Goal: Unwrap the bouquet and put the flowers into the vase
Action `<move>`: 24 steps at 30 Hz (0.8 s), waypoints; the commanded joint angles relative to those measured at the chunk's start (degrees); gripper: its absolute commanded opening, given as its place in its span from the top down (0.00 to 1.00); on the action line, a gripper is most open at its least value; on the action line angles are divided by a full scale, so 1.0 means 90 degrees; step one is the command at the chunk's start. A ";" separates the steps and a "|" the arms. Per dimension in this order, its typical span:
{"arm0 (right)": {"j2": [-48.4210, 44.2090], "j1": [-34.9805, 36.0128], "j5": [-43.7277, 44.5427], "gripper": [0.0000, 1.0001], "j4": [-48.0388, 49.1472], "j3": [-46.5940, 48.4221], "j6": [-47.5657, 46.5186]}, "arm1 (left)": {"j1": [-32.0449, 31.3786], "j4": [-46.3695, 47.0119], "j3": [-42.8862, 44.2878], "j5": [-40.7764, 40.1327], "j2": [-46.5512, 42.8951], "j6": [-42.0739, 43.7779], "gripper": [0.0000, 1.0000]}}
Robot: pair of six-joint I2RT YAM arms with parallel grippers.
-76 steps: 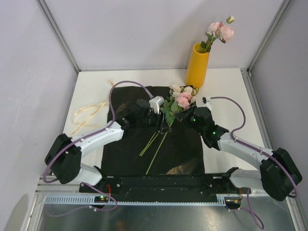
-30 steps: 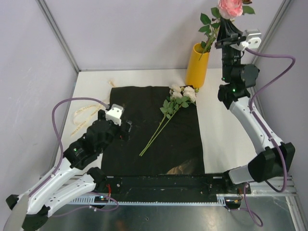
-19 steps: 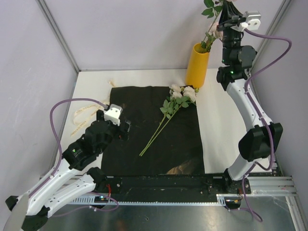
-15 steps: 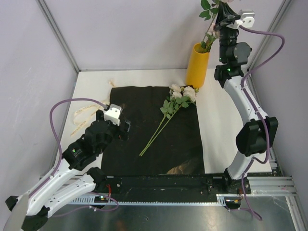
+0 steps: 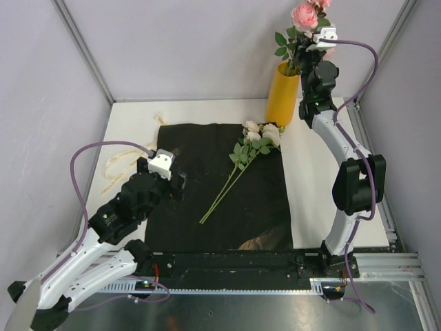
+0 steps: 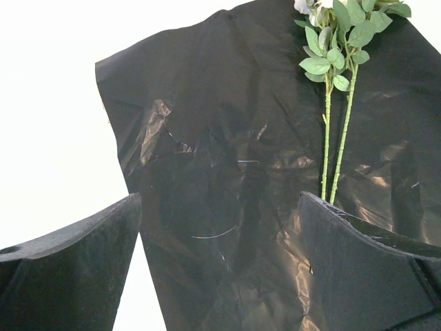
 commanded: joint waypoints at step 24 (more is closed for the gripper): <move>-0.3693 0.0385 0.0214 0.33 -0.5359 -0.2573 0.4258 | 0.0000 0.0148 -0.0024 -0.0232 0.0033 0.0111 0.00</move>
